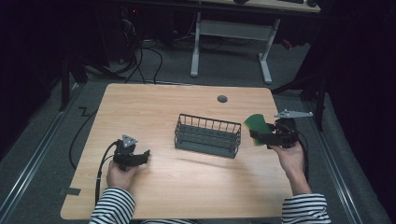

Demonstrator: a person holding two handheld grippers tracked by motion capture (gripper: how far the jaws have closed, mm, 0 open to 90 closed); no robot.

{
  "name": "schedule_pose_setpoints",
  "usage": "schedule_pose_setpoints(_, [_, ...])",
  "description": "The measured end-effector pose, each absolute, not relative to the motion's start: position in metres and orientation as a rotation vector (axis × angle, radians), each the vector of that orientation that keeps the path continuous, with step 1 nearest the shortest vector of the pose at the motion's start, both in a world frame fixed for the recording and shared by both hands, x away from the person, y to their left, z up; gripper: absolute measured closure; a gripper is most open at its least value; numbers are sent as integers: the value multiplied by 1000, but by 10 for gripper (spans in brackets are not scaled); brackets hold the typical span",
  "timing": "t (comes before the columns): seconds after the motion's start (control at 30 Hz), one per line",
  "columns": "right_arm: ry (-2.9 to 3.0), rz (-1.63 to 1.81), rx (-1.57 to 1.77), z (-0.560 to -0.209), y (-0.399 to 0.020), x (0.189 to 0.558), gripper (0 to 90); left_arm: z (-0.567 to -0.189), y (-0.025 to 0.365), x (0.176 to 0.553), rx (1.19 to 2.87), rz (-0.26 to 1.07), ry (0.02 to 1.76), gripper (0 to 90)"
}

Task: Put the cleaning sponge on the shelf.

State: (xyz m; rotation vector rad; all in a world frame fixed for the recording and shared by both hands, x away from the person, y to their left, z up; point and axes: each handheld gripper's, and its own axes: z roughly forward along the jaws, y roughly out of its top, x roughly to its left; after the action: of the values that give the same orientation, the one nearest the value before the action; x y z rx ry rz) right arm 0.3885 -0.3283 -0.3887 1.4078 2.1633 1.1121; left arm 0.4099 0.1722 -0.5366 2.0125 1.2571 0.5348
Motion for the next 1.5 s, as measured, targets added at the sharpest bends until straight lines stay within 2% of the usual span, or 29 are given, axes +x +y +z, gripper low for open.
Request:
schedule_pose_setpoints(0.2, [2236,1049,1286,-378,-299,399,280,-537,172,410,2009,541,1265,256])
schedule_pose_setpoints(0.7, [2323,960,1248,-395,-243,440,278,-537,172,410,2006,540,1266,258])
schedule_pose_setpoints(1.5, [2287,826,1291,-424,-217,452,273,-537,172,410,2006,542,1268,260])
